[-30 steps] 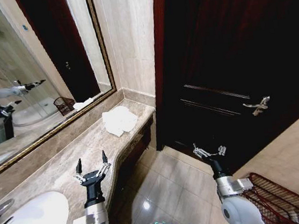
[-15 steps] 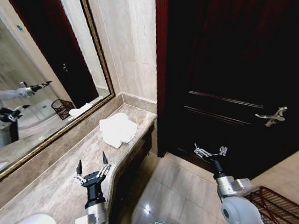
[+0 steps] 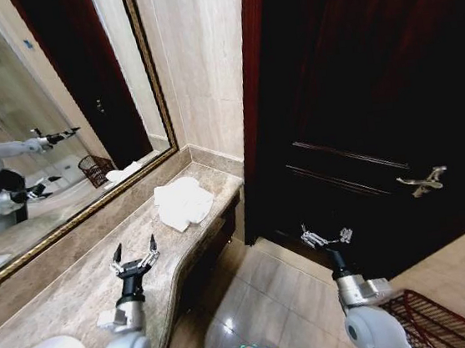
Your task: Discard the used towel into the hamper.
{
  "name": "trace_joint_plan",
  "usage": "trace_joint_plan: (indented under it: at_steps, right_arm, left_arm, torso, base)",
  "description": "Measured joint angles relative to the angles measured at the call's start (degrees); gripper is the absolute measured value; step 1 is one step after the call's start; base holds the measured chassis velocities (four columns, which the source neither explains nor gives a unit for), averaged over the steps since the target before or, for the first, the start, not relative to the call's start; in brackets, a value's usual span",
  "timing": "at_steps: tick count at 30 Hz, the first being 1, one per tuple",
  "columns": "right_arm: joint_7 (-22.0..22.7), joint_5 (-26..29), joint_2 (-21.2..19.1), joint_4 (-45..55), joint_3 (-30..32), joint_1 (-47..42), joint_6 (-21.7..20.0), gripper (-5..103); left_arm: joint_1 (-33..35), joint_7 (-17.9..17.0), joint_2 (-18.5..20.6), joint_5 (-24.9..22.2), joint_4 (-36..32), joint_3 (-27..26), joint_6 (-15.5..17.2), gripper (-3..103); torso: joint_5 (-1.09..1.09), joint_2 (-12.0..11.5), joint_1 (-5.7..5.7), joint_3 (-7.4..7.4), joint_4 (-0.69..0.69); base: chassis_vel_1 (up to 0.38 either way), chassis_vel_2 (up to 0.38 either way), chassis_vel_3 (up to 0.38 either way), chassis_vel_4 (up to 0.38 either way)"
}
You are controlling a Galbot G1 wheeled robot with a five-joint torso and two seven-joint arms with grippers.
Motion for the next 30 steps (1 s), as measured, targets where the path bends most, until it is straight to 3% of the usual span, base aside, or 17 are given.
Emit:
trace_joint_plan:
  at_steps: [1, 4, 6, 8, 9, 12, 17, 30]
  right_arm:
    - [0.00, 0.00, 0.00, 0.00, 0.00, 0.00, 0.00, 100]
    - [-0.09, -0.76, 0.39, -0.38, -0.09, -0.25, 0.26, 100]
    - [-0.09, -0.86, 0.47, -0.42, -0.11, -0.26, 0.29, 100]
    - [-0.10, -1.60, 0.87, -0.73, -0.31, -0.22, 0.35, 100]
    - [-0.10, -1.60, 0.87, -0.73, -0.31, -0.22, 0.35, 100]
    - [-0.08, -2.40, 1.29, -1.00, -0.49, -0.02, 0.35, 100]
    - [-0.04, -3.81, 2.07, -1.99, -0.86, 0.44, 0.33, 100]
    - [-0.01, -5.20, 3.09, -3.79, -0.92, 1.05, 0.35, 100]
  left_arm:
    - [0.00, 0.00, 0.00, 0.00, 0.00, 0.00, 0.00, 100]
    - [-3.84, 0.47, 5.76, -4.69, 2.37, 1.65, 1.99, 100]
    - [-4.31, 0.50, 6.47, -5.26, 2.67, 1.92, 2.25, 100]
    - [-7.50, 0.96, 11.52, -9.44, 4.84, 3.83, 3.70, 100]
    - [-7.50, 0.96, 11.52, -9.44, 4.84, 3.83, 3.70, 100]
    - [-10.93, 1.68, 16.52, -14.36, 7.33, 5.54, 5.05, 100]
    - [-17.28, 3.25, 22.30, -19.50, 13.00, 11.47, 6.63, 100]
    - [-31.15, 5.03, 23.46, -22.57, 23.60, 23.04, 7.52, 99]
  torso:
    - [0.00, 0.00, 0.00, 0.00, 0.00]
    - [0.00, 0.00, 0.00, 0.00, 0.00]
    - [0.00, 0.00, 0.00, 0.00, 0.00]
    - [0.00, 0.00, 0.00, 0.00, -0.01]
    - [0.00, 0.00, 0.00, 0.00, -0.01]
    - [0.01, 0.00, 0.01, 0.00, 0.00]
    - [0.00, 0.00, 0.01, 0.00, -0.01]
    - [0.02, 0.00, 0.01, 0.01, 0.00]
  base:
    - [0.000, 0.000, 0.000, 0.000]
    - [0.000, 0.000, 0.000, 0.000]
    - [0.000, 0.000, 0.000, 0.000]
    - [0.000, 0.000, 0.000, 0.000]
    - [0.000, 0.000, 0.000, 0.000]
    - [0.000, 0.000, 0.000, 0.000]
    - [0.000, 0.000, 0.000, 0.000]
    - [0.000, 0.000, 0.000, 0.000]
